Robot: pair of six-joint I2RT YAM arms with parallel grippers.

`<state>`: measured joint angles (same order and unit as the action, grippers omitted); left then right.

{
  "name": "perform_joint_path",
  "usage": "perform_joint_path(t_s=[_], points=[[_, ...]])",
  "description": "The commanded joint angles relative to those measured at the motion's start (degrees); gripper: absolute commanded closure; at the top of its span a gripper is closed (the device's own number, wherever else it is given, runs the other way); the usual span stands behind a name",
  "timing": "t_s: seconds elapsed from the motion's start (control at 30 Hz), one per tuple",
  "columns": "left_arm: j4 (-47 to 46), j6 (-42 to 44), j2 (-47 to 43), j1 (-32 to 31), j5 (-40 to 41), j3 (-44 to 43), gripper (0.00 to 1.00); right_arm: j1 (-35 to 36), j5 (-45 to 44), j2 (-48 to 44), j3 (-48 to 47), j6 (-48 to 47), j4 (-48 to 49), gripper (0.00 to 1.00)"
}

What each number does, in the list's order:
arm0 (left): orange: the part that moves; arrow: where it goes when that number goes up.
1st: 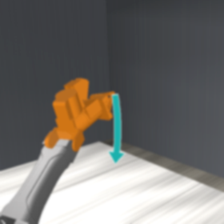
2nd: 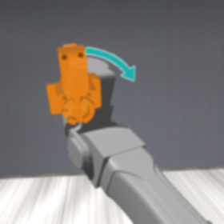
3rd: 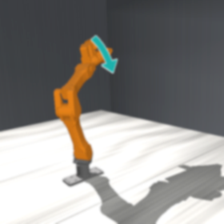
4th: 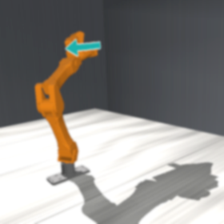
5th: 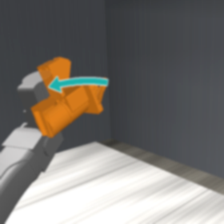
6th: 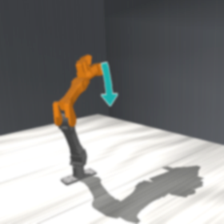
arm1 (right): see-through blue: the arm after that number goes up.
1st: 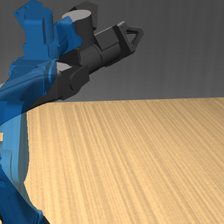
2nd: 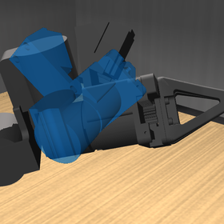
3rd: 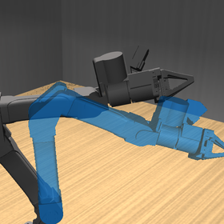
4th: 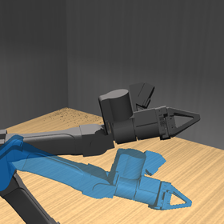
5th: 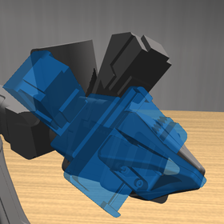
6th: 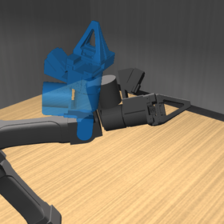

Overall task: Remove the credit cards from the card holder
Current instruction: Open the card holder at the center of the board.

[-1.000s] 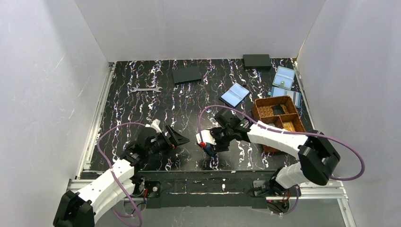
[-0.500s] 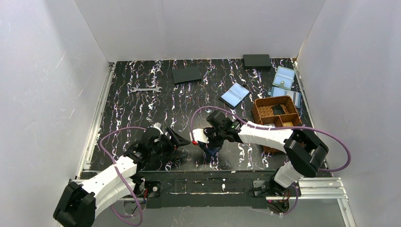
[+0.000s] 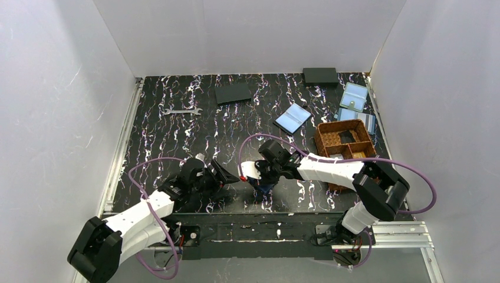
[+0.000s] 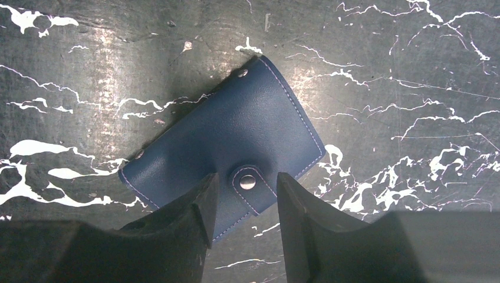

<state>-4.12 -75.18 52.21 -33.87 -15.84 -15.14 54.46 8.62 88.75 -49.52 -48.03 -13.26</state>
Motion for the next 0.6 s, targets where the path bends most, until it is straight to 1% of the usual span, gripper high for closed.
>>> perform_joint_path(t_s=[0.0, 0.13, 0.23, 0.3, 0.43, 0.47, 0.5, 0.57], points=[[-0.3, 0.2, 2.0, -1.3, 1.1, -3.2, 0.29, 0.1, -1.1, 1.0, 1.9, 0.8, 1.7, 0.51], [-0.9, 0.4, 5.4, -2.4, 2.0, -4.8, 0.29, 0.1, -0.9, 2.1, 2.2, 1.5, 2.4, 0.59], [-1.0, 0.3, 9.2, -2.9, 2.9, -6.2, 0.29, 0.1, -1.0, 2.4, 3.1, 1.6, 3.3, 0.67], [-1.0, -0.3, 12.7, -3.1, 2.9, -7.4, 0.37, 0.0, -1.1, 2.0, 3.6, 1.8, 3.7, 0.72], [-1.1, -0.4, 20.4, -3.5, 1.8, -10.9, 0.40, -0.2, -0.5, 0.5, 4.5, 2.5, 4.6, 0.83], [-1.1, 0.0, 22.2, -3.7, 1.3, -12.1, 0.40, -0.4, -0.1, 0.1, 4.6, 2.9, 4.7, 0.86], [-1.1, 0.7, 24.4, -3.7, 0.6, -13.5, 0.42, -0.7, 0.6, -0.3, 4.7, 3.8, 5.1, 0.89], [-1.2, 1.9, 26.7, -3.8, -0.5, -15.5, 0.44, -1.5, 2.3, -1.2, 4.8, 5.3, 5.4, 0.93]])
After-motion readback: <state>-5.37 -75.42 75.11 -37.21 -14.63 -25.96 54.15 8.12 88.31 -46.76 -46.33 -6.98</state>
